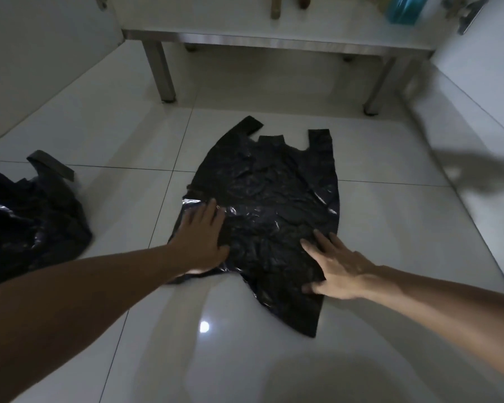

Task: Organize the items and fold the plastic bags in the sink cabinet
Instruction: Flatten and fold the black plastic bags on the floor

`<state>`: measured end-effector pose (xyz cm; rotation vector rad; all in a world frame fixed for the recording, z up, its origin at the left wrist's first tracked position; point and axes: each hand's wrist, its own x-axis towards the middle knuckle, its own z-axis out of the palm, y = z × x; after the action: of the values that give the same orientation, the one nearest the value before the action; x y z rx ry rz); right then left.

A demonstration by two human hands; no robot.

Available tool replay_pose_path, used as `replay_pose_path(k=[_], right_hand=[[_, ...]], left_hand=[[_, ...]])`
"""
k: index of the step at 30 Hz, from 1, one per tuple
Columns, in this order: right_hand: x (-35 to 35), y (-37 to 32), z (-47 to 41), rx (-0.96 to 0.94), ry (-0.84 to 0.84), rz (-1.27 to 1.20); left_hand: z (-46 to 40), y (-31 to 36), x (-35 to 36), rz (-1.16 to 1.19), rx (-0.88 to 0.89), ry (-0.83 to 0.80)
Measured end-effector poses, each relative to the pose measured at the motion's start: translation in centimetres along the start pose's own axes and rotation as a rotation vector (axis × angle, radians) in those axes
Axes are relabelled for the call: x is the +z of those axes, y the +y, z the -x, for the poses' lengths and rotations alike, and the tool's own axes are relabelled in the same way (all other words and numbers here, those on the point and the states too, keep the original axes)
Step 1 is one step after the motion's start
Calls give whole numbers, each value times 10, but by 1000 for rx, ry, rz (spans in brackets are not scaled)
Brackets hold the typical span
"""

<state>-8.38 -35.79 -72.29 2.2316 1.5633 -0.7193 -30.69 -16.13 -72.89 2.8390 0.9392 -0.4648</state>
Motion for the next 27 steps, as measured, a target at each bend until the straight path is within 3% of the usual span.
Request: replay_pose_path(k=[3,8,11,13,15,20,24,27], right_hand=[[1,10,-7,-10,-16,87],[-30,21,-11,109,92,224],[-28,3,-6,8,153,46],[-18,-11,-1,-79,95,-96],[-4,-16,3,-117,11,-43],[-7,11,8,-2,-96,60],[-8,14,16,-45,-54,39],[0,8,19,-124,-39,68]], left_hand=[[13,2,17,-37,60,-246],[22,-4,20,-53,10,-244],[23,-6,19,18,2,-250],[25,-7,21,-27,8,-229],[27,-11,21,-88,20,-225],[24,-34,9,-118,-53,-298],[32,-23,13,-87,61,-218],[39,-18,22,-97,106,-269]])
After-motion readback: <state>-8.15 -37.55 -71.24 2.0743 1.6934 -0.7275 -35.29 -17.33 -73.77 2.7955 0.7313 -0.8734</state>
